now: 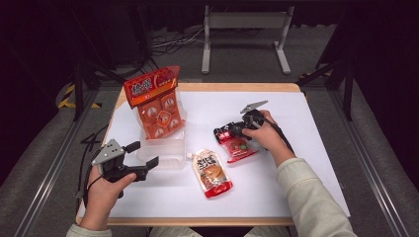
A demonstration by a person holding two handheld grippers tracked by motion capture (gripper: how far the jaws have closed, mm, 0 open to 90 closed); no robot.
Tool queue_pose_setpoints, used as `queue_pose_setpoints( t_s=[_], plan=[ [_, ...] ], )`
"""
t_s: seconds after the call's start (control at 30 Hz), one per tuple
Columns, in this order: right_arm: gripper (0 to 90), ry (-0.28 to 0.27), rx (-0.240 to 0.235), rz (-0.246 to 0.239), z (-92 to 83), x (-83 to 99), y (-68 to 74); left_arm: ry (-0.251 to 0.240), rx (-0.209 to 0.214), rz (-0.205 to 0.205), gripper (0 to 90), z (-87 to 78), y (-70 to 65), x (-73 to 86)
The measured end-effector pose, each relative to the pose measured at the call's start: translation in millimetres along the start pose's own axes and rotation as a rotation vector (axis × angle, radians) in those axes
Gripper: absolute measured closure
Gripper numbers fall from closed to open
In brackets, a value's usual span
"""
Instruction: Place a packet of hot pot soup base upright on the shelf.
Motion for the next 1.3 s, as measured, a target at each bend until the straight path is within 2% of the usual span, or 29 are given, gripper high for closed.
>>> queue_pose_setpoints(
  t_s=[0.13, 0.33, 0.5, 0.7, 1.0, 1.27, 1.3],
  plan=[
    [71.8, 0.011, 0.018, -0.029, -1.6, 0.5, -0.1, -0.002, 0.001, 0.001, 11.9, -0.4, -0.7, -0.5],
    [81.5, 0.038, 0.049, -0.067, -4.1, -1.0, 1.5, 0.006, -0.006, -0.005, 11.9, 0.5, 3.9, 2.7],
    [84.0, 0.048, 0.054, -0.078, -7.6, -0.9, 2.2, 0.004, -0.005, -0.007, 11.7, 0.6, 4.5, 2.9],
    [85.2, 0.028, 0.061, -0.096, -20.4, -4.2, 3.6, 0.009, -0.008, -0.004, 11.7, 1.9, 4.2, 3.1],
    [85.8, -0.049, 0.044, -0.114, -43.9, -19.3, 14.3, 0.014, 0.003, 0.004, 11.6, 3.4, -1.0, 1.8],
    [86.1, -0.139, 0.015, -0.154, -73.9, -37.1, 35.2, 0.007, 0.030, 0.036, 11.4, 4.8, -11.5, -4.4],
    [86.1, -0.151, 0.012, -0.161, -77.4, -39.1, 38.0, 0.007, 0.031, 0.030, 11.4, 5.0, -12.6, -4.7]
  ],
)
Point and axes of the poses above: each handheld gripper's, and its own axes: z roughly forward along the jaws, x roughly out of its underside, y roughly to its left, the point moved 10 cm from there along z, roughly forward along the jaws
